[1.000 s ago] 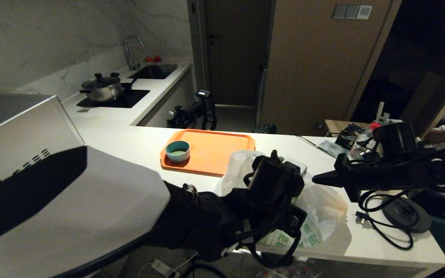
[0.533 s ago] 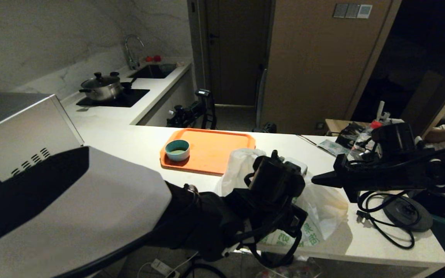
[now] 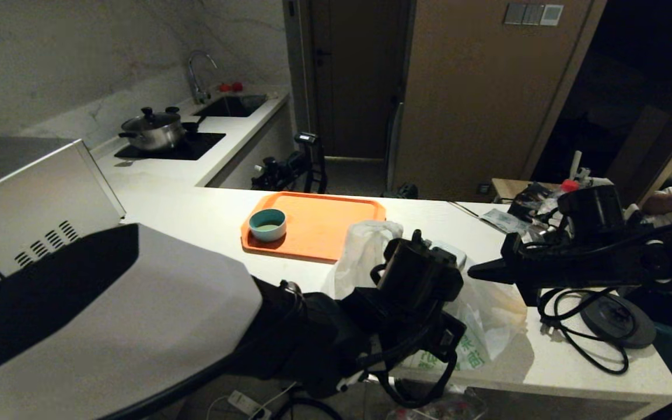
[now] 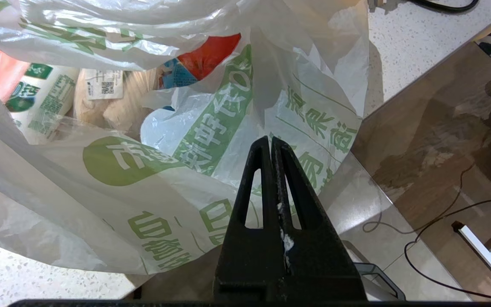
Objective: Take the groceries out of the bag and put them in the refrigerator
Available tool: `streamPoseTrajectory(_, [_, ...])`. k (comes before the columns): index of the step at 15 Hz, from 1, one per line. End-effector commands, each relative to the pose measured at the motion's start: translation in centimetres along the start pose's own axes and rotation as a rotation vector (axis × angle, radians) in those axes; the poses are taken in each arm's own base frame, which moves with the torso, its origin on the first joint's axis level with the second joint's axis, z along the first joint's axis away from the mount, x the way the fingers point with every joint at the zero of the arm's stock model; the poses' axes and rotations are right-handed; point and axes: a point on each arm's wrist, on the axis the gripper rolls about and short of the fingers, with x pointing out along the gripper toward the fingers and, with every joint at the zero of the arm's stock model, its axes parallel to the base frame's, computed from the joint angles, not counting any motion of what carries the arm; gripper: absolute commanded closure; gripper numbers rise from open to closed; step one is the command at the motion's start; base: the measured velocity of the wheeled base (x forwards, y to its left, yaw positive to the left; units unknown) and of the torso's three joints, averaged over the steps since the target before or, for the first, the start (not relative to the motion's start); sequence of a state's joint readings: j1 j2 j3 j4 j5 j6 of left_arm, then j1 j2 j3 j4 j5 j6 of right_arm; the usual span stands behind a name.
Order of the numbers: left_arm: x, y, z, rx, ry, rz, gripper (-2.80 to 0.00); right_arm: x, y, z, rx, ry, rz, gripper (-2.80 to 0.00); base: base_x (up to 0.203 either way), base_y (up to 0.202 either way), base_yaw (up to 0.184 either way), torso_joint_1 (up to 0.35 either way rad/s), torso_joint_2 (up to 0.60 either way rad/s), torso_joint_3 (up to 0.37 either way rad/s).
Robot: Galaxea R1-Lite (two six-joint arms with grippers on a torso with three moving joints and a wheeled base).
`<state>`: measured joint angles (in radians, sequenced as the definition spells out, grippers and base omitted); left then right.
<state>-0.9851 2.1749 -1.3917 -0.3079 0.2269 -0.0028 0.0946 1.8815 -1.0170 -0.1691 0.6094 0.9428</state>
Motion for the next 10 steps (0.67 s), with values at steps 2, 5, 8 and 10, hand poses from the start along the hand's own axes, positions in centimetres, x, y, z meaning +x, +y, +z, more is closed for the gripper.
streamPoseTrajectory(2, [0.02, -0.33, 0.06, 0.003, -0.005, -0.005, 0.0, 0.12, 0.01, -0.07, 0.004, 0.007, 0.002, 0.0, 0.0, 0.0, 0.0, -0.058, 0.13, 0.069])
streamPoseTrajectory(5, [0.19, -0.37, 0.14, 0.003, -0.008, -0.003, 0.0, 0.24, 0.11, -0.21, 0.002, 0.012, 0.003, 0.0, 0.0, 0.0, 0.0, -0.064, 0.14, 0.066])
streamPoseTrajectory(8, [0.32, -0.4, 0.26, 0.002, -0.013, -0.003, 0.0, 0.29, 0.21, -0.33, -0.001, 0.015, 0.005, 0.0, 0.0, 0.0, 0.0, -0.056, 0.13, 0.069])
streamPoseTrajectory(10, [0.32, -0.4, 0.26, 0.0, -0.012, -0.003, 0.0, 0.32, 0.19, -0.33, -0.002, 0.016, 0.004, 0.0, 0.0, 0.0, 0.0, -0.066, 0.15, 0.077])
